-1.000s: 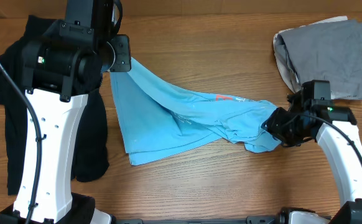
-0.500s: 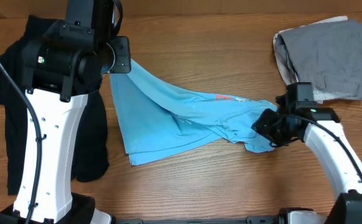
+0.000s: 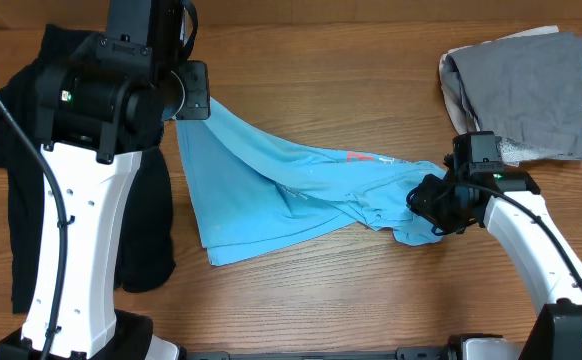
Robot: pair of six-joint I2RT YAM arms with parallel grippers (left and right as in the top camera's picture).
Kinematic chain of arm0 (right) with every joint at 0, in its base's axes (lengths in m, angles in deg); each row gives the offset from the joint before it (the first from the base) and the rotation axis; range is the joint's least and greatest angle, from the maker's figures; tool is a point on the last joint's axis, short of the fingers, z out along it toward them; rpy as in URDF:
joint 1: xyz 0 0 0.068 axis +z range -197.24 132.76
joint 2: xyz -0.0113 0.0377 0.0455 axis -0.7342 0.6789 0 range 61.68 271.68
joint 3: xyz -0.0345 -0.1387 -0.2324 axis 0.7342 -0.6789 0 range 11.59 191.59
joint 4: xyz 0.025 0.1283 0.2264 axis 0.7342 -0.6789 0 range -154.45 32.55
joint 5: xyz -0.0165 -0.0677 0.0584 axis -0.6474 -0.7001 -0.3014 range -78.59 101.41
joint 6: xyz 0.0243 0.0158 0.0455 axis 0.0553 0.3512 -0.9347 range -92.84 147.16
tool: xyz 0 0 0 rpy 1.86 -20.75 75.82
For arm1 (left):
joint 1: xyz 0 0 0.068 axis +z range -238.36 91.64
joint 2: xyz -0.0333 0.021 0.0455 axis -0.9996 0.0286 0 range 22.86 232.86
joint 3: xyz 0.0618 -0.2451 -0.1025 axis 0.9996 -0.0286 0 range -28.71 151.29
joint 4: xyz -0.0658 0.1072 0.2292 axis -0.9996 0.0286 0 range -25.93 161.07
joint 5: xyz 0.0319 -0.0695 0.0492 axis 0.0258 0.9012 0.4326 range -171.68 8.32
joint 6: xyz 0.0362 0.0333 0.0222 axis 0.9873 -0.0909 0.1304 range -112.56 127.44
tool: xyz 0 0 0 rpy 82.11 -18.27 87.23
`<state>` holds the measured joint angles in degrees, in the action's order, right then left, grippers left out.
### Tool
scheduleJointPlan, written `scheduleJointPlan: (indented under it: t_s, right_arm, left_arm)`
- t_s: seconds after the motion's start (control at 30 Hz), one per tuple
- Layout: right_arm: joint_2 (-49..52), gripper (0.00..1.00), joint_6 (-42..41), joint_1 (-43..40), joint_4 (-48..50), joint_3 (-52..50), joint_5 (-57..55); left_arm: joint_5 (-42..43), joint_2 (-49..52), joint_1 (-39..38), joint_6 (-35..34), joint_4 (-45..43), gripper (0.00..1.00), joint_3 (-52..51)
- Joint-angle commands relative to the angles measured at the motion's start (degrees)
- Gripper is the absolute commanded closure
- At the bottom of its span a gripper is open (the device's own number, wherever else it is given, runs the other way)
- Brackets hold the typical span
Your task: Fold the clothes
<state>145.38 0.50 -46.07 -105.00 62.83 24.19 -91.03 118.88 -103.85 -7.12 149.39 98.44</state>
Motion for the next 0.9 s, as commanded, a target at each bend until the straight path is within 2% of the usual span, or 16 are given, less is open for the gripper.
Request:
scheduleJointPlan:
  t_s: [0.0,0.17,0.27,0.33,0.67,0.87]
  right_arm:
    - [1.62,0.67,-0.22,0.11,1.84,-0.26,-1.36]
    - [3.21,0.68,-0.2,0.11,4.52,-0.26,-2.14]
    - [3.21,0.81,-0.17,0.02,5.75,0.11,-2.71]
    - [3.19,0.96,-0.13,-0.28,5.46,1.05,-2.69]
    - [-0.68,0.96,4.63,-1.11,-12.26,23.91,-4.35]
    - [-4.55,0.96,7.63,-6.84,-25.24,41.38,-6.47]
  left_arm:
    - [-1.16,0.24,0.11,0.83,-0.26,0.96,1.09]
    - [-1.14,0.24,0.11,0.83,-0.24,0.96,1.09]
    - [-1.14,0.24,0.11,0.83,-0.22,0.96,1.09]
    - [-1.14,0.24,0.11,0.83,-0.22,0.96,1.09]
    - [-1.7,-0.7,0.13,1.42,-2.23,0.96,1.84]
    - [-4.94,-3.74,0.15,2.82,-2.4,0.96,7.48]
